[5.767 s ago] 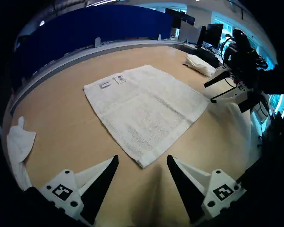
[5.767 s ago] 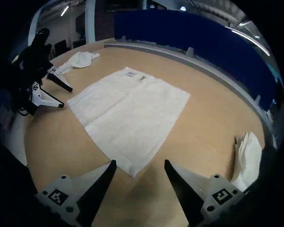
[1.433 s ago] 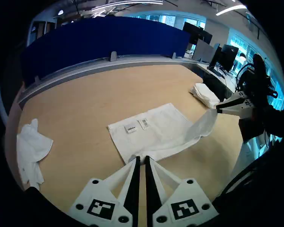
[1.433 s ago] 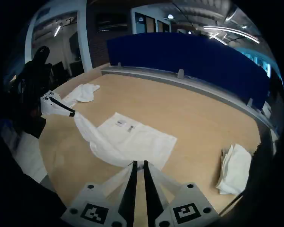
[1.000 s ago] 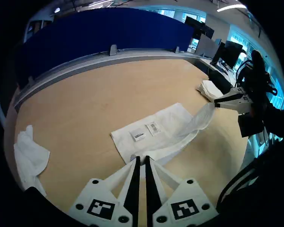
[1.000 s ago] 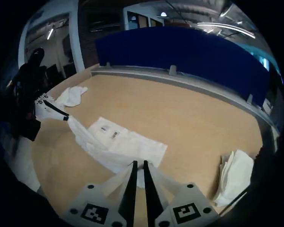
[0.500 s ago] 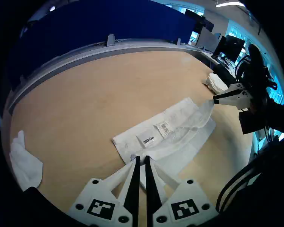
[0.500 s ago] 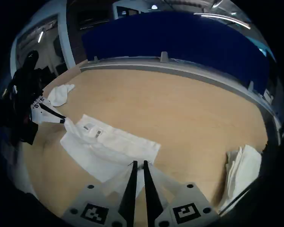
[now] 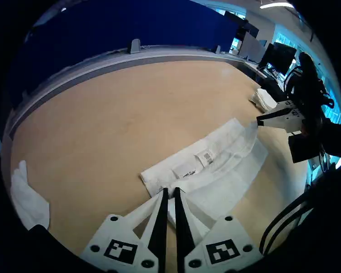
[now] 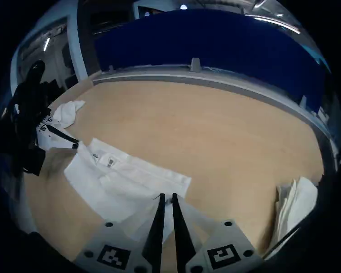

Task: Fold towel

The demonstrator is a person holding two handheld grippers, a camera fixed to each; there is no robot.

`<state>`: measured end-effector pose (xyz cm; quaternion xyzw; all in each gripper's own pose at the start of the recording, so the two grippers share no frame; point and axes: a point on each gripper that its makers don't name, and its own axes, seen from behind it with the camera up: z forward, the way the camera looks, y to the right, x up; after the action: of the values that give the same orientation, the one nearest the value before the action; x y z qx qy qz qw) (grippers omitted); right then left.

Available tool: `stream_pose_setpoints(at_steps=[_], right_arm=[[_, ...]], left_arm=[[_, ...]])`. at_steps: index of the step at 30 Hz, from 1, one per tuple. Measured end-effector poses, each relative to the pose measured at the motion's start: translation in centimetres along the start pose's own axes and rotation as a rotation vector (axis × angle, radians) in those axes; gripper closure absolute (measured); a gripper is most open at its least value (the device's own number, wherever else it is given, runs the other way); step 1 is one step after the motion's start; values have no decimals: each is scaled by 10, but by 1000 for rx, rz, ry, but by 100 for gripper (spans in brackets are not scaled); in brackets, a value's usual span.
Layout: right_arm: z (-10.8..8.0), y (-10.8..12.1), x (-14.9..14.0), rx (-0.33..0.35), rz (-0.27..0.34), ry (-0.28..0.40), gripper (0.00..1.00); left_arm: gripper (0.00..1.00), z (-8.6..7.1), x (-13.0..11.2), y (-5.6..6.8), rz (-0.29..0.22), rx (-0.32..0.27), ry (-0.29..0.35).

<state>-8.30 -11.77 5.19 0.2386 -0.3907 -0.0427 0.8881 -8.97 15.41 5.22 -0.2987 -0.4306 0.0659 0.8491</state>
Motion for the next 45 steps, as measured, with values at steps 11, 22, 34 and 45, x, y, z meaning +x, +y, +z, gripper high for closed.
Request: stream_pose_setpoints(at_steps=[11, 22, 34, 45], right_arm=[[12, 13, 5, -30, 21, -1, 86], [9, 19, 7, -70, 0, 16, 27], [-3, 18, 6, -75, -5, 29, 10], [-30, 8, -8, -80, -13, 31, 11]], left_arm=[[86, 13, 1, -8, 14, 18, -18], [21, 2, 2, -15, -9, 48, -3], [6, -12, 0, -19, -30, 78, 18], [6, -44, -21, -10, -71, 116, 40]])
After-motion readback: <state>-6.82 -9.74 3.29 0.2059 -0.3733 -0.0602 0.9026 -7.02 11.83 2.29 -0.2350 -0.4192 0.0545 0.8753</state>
